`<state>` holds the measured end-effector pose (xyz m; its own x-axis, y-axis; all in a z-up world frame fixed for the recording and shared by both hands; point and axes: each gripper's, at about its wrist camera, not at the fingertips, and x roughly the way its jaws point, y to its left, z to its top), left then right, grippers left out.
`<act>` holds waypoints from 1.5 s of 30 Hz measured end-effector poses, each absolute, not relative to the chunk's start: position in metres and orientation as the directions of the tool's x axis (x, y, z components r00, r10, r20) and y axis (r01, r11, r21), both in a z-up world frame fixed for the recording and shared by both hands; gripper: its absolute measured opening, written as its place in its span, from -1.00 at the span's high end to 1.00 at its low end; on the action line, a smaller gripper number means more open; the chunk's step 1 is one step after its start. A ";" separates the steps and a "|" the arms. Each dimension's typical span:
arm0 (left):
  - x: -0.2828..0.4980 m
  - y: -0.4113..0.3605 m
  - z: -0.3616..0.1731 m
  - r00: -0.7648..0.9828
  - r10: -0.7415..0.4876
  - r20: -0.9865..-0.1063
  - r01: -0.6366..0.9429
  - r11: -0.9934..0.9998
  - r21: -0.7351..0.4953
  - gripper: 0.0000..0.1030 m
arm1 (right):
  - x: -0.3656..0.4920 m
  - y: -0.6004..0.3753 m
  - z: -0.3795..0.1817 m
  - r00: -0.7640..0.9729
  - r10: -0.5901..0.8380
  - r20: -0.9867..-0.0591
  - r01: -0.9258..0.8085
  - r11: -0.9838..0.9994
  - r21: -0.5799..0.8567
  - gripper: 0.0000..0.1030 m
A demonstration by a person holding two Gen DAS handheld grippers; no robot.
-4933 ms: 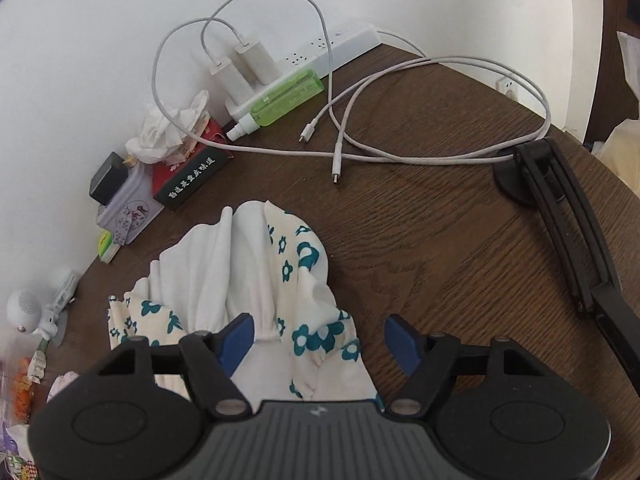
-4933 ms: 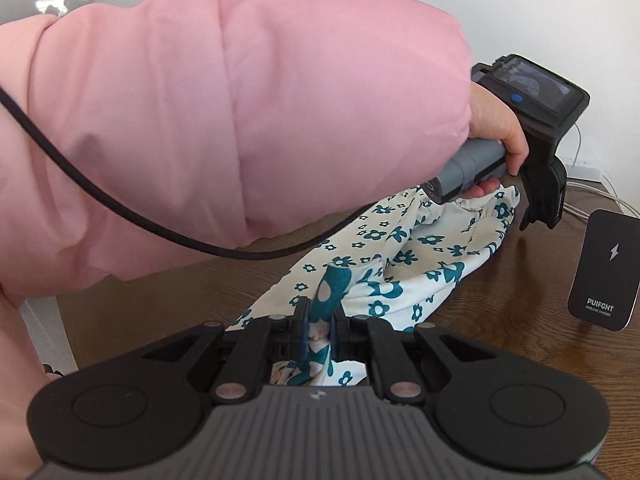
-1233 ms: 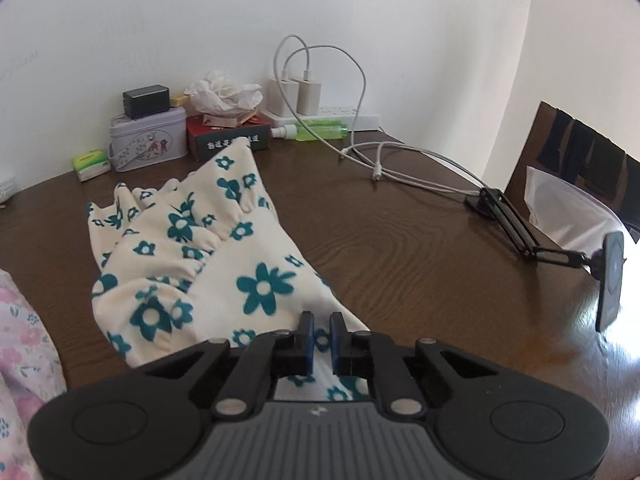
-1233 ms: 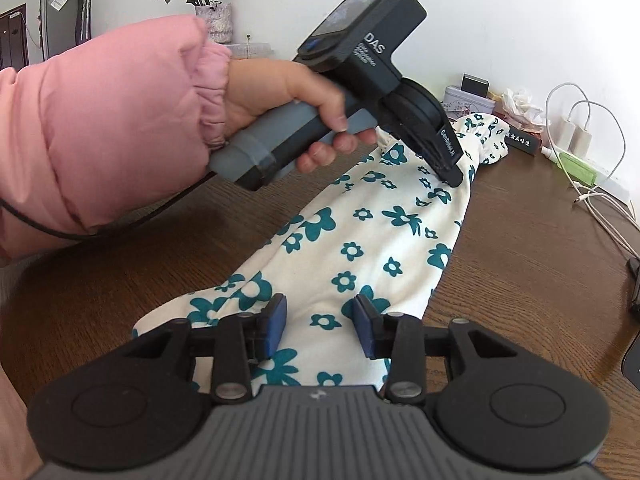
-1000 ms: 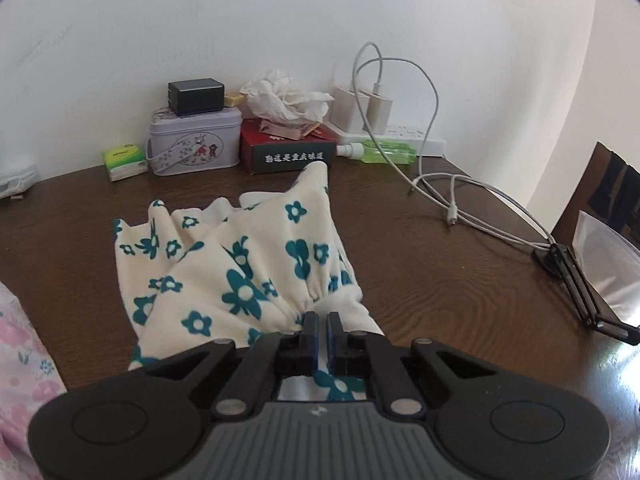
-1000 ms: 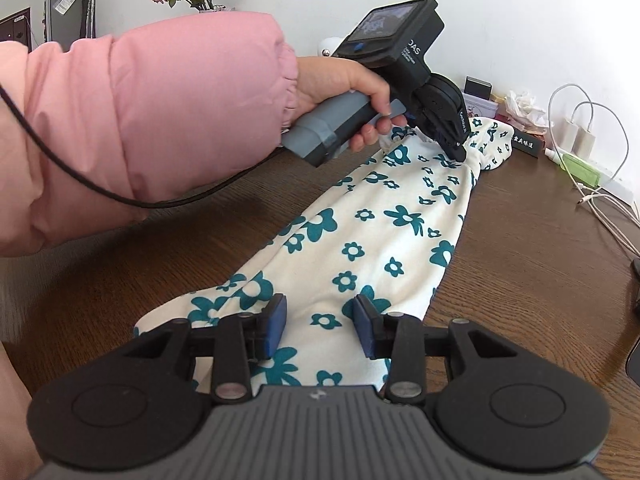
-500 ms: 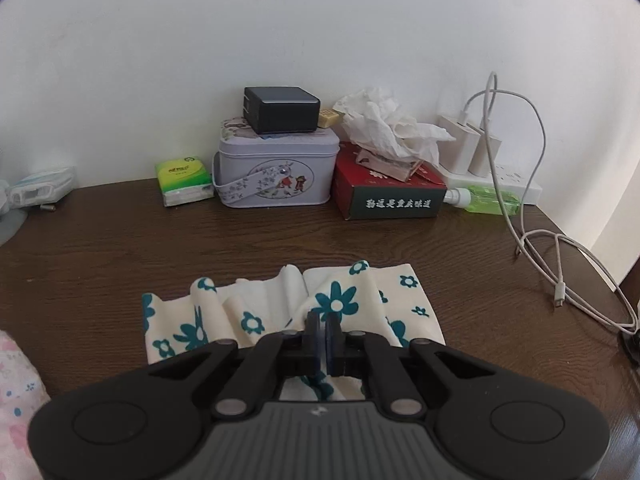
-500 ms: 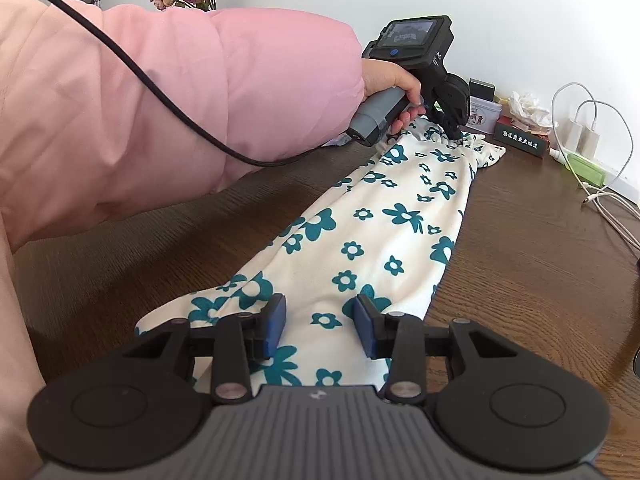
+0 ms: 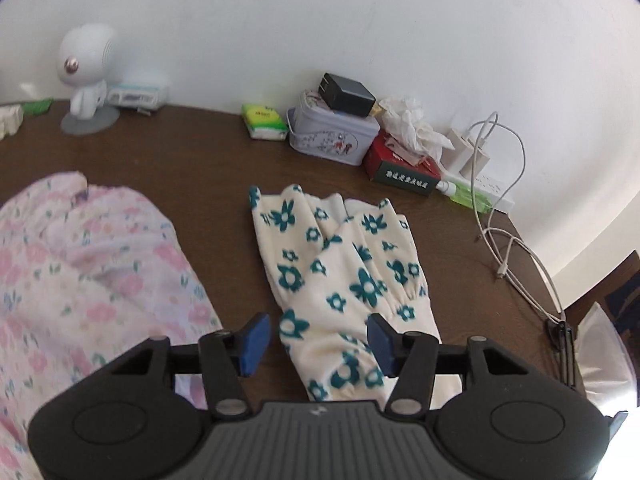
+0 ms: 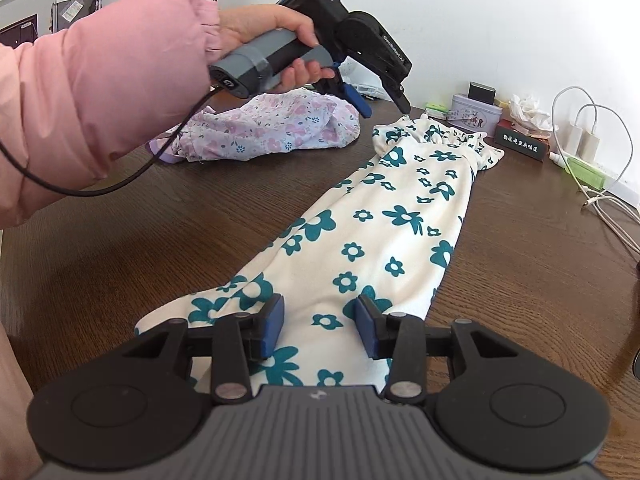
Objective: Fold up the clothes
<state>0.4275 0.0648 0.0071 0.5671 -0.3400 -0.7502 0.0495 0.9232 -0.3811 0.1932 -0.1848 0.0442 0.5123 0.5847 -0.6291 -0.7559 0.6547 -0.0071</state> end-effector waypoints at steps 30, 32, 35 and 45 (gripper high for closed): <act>0.399 0.063 -0.009 0.770 -0.573 -0.281 0.149 0.589 -0.795 0.90 | 0.190 -0.188 0.044 0.519 0.588 -0.621 -0.762 0.648 -0.023 0.22; 0.401 0.069 -0.024 0.765 -0.549 -0.336 0.075 0.594 -0.801 0.90 | 0.189 -0.189 0.044 0.519 0.586 -0.622 -0.762 0.648 -0.025 0.22; 0.405 0.086 -0.051 0.749 -0.531 -0.396 -0.039 0.562 -0.826 0.90 | 0.189 -0.189 0.044 0.519 0.585 -0.623 -0.762 0.648 -0.026 0.22; 0.404 0.097 -0.033 0.706 -0.531 -0.469 -0.064 0.611 -0.789 -0.02 | 0.191 -0.190 0.044 0.517 0.585 -0.625 -0.761 0.649 -0.022 0.22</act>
